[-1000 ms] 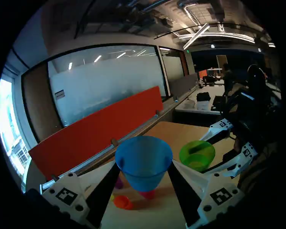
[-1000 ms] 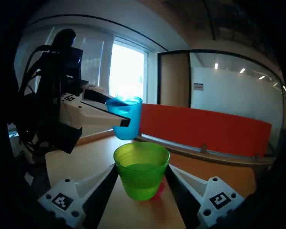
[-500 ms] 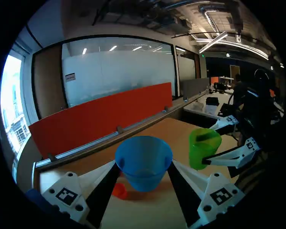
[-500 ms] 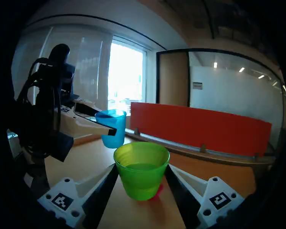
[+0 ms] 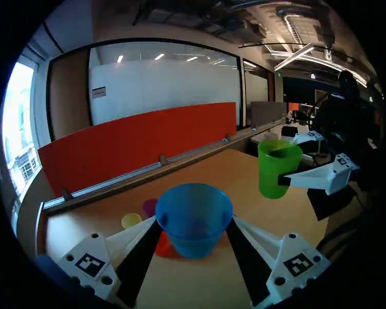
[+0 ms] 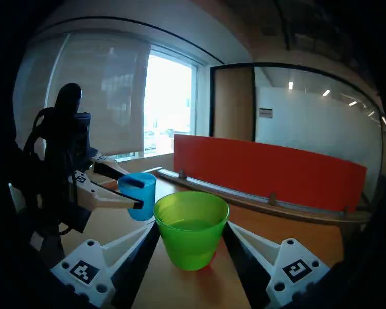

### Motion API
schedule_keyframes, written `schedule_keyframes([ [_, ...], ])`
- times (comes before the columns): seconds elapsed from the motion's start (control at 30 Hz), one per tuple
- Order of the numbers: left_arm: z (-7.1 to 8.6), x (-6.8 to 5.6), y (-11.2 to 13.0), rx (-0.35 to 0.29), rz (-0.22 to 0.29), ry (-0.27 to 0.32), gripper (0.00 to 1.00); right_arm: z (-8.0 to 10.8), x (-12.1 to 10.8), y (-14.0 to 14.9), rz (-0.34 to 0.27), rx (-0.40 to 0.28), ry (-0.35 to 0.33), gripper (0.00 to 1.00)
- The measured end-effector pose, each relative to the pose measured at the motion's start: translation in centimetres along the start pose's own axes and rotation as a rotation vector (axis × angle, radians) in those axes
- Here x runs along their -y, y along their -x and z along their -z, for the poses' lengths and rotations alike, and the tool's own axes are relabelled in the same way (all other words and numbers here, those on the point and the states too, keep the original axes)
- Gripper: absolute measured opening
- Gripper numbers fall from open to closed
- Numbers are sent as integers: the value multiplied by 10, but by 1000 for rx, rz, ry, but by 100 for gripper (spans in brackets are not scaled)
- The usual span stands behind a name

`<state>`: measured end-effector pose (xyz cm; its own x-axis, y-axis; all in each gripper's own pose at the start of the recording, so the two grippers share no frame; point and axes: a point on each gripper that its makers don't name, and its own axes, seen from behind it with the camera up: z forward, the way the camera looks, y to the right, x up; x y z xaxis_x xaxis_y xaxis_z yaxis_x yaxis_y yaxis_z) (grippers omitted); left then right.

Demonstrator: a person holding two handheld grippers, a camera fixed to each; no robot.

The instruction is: Pour water

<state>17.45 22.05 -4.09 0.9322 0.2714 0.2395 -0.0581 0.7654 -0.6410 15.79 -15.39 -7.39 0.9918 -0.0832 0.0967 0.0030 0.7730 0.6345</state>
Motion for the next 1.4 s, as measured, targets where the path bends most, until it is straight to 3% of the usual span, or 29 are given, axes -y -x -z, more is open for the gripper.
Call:
schedule_keyframes([
  [0.27, -11, 11, 43, 49, 18, -25, 84, -9, -11, 2, 8, 15, 9, 87],
  [0.57, -25, 11, 89, 105, 12, -30, 84, -20, -27, 0, 11, 26, 30, 87],
  [0.87, -47, 16, 130, 145, 58, -19, 84, -29, -40, 1, 16, 46, 43, 87],
  [1.4, -91, 17, 183, 210, 20, 6, 84, -57, -65, 1, 20, 66, 52, 87],
])
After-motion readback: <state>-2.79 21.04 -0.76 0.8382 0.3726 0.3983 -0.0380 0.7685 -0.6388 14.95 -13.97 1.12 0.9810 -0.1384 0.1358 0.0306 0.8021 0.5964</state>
